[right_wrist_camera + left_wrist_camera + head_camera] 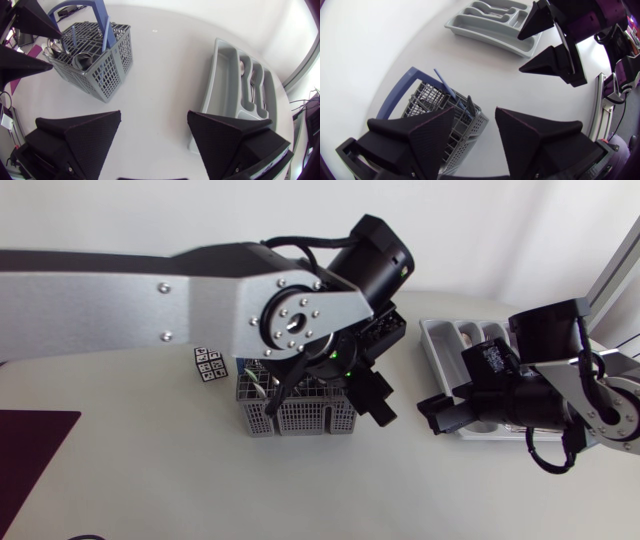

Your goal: Transfer all utensils from the basket to the drawer tray.

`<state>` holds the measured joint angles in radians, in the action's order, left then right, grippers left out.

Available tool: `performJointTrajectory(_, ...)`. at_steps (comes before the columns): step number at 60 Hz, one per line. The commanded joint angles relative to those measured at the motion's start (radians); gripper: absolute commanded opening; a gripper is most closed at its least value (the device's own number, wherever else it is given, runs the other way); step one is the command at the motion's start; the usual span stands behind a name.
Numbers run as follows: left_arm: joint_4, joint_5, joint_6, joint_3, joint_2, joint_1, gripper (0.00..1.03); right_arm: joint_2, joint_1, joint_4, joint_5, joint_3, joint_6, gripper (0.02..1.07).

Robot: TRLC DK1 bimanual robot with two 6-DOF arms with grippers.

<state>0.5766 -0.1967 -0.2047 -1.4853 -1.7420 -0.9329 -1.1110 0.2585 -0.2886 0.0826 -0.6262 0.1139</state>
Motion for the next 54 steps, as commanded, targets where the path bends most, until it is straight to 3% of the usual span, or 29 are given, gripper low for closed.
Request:
performJointTrajectory(1, 0.028, -0.018, 0.019, -0.053, -0.057, -0.010, 0.58, 0.007, -0.010, -0.001, 0.009, 0.031, 0.015, 0.98)
performJointTrajectory(13, 0.042, -0.095, 0.016, -0.090, -0.116, -0.020, 0.54, 0.011, -0.013, -0.001, 0.019, 0.033, 0.015, 0.98)
performJointTrajectory(18, 0.042, -0.115, 0.018, -0.095, -0.131, -0.020, 0.46, 0.016, -0.011, -0.001, 0.019, 0.033, 0.013, 0.98)
performJointTrajectory(28, 0.039, -0.124, 0.018, -0.098, -0.152, -0.021, 0.40, 0.017, -0.011, -0.003, 0.019, 0.029, 0.012, 0.98)
performJointTrajectory(34, 0.039, -0.150, 0.018, -0.098, -0.163, -0.029, 0.30, 0.020, -0.008, -0.004, 0.019, 0.033, 0.012, 0.98)
performJointTrajectory(49, 0.037, -0.165, 0.018, -0.090, -0.174, -0.040, 0.19, 0.025, -0.007, -0.007, 0.019, 0.033, 0.013, 0.98)
performJointTrajectory(54, 0.014, -0.184, 0.014, -0.076, -0.172, -0.043, 0.10, 0.027, -0.007, -0.009, 0.019, 0.033, 0.013, 0.98)
